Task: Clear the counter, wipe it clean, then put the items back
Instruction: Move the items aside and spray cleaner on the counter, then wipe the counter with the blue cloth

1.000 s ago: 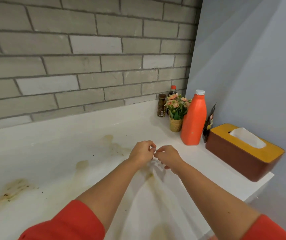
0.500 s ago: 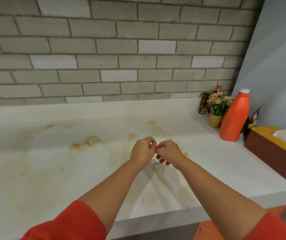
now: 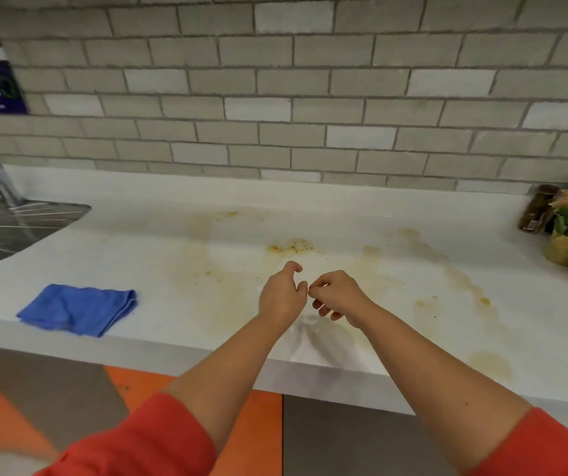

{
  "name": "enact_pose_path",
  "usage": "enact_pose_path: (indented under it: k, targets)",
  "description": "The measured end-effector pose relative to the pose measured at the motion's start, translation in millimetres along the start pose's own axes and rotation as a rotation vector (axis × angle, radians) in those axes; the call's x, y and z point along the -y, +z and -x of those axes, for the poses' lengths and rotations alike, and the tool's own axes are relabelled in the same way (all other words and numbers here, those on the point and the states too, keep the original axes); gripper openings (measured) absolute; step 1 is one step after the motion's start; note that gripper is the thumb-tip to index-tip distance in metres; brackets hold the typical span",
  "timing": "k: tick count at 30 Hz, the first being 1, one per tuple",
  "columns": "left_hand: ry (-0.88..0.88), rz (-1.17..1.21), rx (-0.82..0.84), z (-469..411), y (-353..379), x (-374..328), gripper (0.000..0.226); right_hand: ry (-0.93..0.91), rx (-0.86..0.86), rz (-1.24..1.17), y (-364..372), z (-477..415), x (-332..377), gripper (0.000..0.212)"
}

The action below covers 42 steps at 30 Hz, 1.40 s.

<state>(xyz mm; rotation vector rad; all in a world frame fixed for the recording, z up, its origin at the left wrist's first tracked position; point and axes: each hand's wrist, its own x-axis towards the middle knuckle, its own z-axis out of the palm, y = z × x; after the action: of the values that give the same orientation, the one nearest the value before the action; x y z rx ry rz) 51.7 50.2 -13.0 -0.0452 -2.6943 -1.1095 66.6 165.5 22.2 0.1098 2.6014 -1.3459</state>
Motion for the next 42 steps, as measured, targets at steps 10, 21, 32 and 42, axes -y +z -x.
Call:
enact_pose_path:
  k: [10, 21, 32, 42]
  targets:
    - [-0.116, -0.083, -0.048, 30.0, -117.5, 133.1, 0.032, -0.058, 0.136, -0.008, 144.3, 10.1, 85.8, 0.016]
    - [-0.330, -0.320, -0.279, 16.0, -226.5, 252.3, 0.034, -0.106, 0.089, 0.140, 260.0, 2.8, 126.5, 0.032]
    - [-0.672, -0.504, 0.047, -25.4, -205.3, 298.2, 0.076, -0.109, 0.080, 0.545, 263.5, -35.7, 130.2, 0.039]
    - [-0.036, -0.581, 0.342, 4.7, -178.5, 278.7, 0.059, -0.148, -0.102, 0.400, 259.6, -71.4, 142.4, 0.031]
